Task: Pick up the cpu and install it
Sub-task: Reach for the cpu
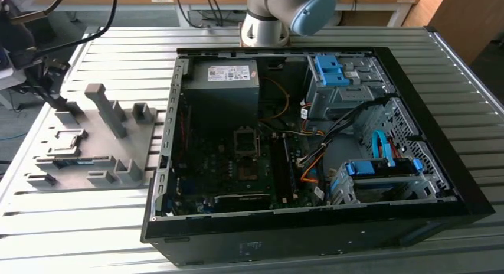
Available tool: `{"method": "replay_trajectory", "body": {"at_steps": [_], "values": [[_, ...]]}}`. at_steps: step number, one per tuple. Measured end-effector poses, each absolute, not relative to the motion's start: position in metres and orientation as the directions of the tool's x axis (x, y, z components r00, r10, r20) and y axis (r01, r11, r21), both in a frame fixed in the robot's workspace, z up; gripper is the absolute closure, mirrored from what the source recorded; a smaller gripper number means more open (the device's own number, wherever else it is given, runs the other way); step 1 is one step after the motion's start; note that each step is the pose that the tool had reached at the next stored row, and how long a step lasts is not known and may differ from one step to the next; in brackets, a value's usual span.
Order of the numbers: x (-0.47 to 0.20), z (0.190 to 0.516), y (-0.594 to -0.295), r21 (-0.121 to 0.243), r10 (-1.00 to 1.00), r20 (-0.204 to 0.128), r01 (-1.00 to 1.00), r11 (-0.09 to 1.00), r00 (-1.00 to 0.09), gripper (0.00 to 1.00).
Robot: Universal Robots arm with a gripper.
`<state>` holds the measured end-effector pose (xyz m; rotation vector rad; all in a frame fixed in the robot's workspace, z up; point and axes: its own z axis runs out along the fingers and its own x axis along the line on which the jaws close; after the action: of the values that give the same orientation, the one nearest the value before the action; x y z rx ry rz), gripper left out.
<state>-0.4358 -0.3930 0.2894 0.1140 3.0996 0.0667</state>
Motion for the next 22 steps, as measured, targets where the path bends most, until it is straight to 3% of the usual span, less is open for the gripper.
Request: {"method": "replay_trajectory", "body": {"at_steps": [3, 6, 22], "values": [[-0.437, 0.28, -0.393, 0.044, 0.074, -0.036, 0.072, 0.996, -0.997, 0.9], [-0.437, 0.278, -0.393, 0.038, 0.058, -0.008, 0.058, 0.998, -0.998, 0.9], [-0.455, 0.254, -0.393, 0.039, -0.034, -0.007, -0.034, 0.999, -0.999, 0.9]]}}
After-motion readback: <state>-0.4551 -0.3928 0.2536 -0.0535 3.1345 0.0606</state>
